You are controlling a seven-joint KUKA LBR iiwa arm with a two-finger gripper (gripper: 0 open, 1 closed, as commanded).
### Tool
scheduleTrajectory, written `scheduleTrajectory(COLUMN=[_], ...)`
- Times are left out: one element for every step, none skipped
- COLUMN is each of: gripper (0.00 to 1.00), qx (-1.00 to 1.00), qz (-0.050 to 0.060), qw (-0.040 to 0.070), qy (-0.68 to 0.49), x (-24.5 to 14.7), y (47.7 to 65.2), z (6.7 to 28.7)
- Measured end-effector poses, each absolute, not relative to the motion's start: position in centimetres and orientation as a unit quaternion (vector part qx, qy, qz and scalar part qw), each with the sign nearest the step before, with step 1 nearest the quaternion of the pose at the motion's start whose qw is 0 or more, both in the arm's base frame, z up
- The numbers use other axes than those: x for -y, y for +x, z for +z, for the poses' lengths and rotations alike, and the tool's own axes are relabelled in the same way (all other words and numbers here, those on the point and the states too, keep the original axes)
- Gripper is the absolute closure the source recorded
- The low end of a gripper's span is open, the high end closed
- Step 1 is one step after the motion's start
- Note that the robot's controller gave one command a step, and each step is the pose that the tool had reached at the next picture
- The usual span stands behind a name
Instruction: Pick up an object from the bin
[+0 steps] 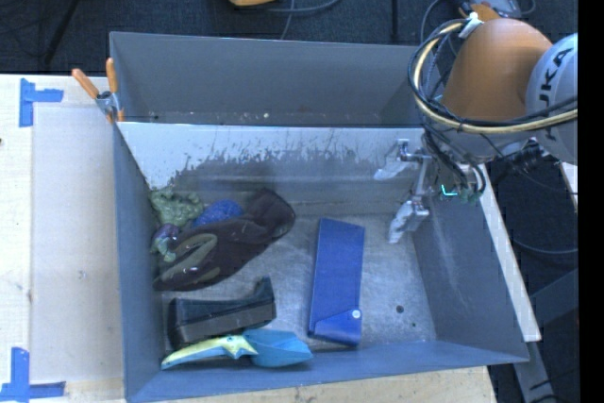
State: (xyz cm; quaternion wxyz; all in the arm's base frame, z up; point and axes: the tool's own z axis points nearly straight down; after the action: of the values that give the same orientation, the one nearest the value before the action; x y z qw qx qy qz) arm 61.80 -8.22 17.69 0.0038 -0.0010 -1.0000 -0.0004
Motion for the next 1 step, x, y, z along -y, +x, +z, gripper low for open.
scheduleTrajectory(gripper=[0.0], qx=[1.0], qz=[0.0], qw=[0.0], qy=[0.0], x=[8.18], y=[61.97], z=[18.19])
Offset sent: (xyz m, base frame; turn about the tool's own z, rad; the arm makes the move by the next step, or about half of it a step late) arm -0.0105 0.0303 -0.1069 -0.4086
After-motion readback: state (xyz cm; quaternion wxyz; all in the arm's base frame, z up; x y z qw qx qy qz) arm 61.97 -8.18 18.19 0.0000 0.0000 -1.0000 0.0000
